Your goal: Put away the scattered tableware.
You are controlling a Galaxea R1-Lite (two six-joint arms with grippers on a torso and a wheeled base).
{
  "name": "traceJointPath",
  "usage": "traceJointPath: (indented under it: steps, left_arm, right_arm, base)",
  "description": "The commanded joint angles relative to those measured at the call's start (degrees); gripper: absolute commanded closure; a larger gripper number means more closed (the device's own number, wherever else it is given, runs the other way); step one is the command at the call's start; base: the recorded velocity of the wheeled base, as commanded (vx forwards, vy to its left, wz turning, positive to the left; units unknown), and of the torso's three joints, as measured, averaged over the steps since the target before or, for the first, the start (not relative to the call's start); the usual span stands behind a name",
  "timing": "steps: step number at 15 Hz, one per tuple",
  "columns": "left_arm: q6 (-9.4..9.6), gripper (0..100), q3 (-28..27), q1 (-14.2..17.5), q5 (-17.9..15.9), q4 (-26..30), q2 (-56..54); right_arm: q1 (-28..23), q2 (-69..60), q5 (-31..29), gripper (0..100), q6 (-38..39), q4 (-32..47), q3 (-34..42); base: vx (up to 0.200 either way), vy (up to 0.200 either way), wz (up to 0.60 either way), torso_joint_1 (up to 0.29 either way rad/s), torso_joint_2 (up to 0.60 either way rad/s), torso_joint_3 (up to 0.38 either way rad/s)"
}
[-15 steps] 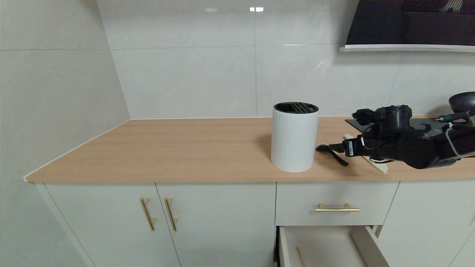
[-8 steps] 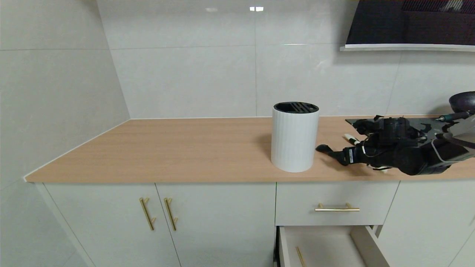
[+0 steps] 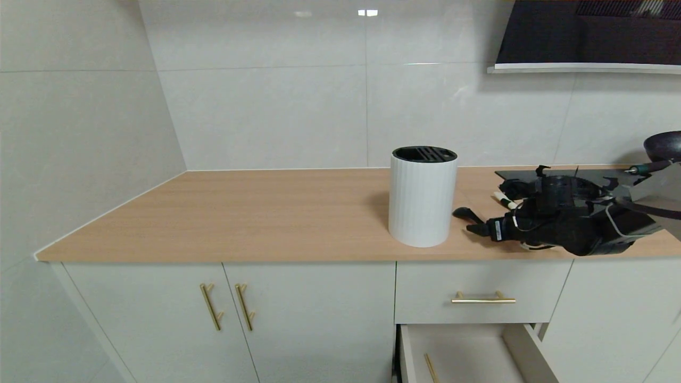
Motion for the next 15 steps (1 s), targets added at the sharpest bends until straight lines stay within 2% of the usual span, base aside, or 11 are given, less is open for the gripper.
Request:
traceJointPath:
  steps: [1, 3, 4, 12, 14, 15]
  left_arm:
    - [0.00, 0, 0.00, 0.01, 0.01, 0.00, 0.00]
    - [0.00, 0, 0.00, 0.01, 0.01, 0.00, 0.00]
    - [0.00, 0, 0.00, 0.01, 0.01, 0.00, 0.00]
    - [0.00, 0, 0.00, 0.01, 0.01, 0.00, 0.00]
    - [0.00, 0, 0.00, 0.01, 0.01, 0.00, 0.00]
    - [0.00, 0, 0.00, 0.01, 0.01, 0.00, 0.00]
  right_arm:
    - [0.00, 0.59, -0.02, 0, -0.02, -0.04, -0.23]
    - [0.09, 0.86, -0.10, 0, -0.10, -0.04, -0.23]
    - [0.09, 0.94, -0.10, 100, -0.02, -0.04, -0.32]
    - [0.62, 0.24, -0.54, 100, 0.16, -0.04, -0.40]
    - [1.06, -0.99, -2.92, 100, 0.60, 0.05, -0.58]
    - [2.20, -3.10, -6.26, 100, 4.03, 0.14, -0.49]
  base:
    - [0.000, 0.000, 0.00, 0.000, 0.00, 0.000]
    - [0.000, 0.000, 0.00, 0.000, 0.00, 0.000]
    - [0.000, 0.000, 0.00, 0.000, 0.00, 0.000]
    - [0.000, 0.000, 0.00, 0.000, 0.00, 0.000]
    - [0.000, 0.000, 0.00, 0.000, 0.00, 0.000]
    - [0.000, 0.000, 0.00, 0.000, 0.00, 0.000]
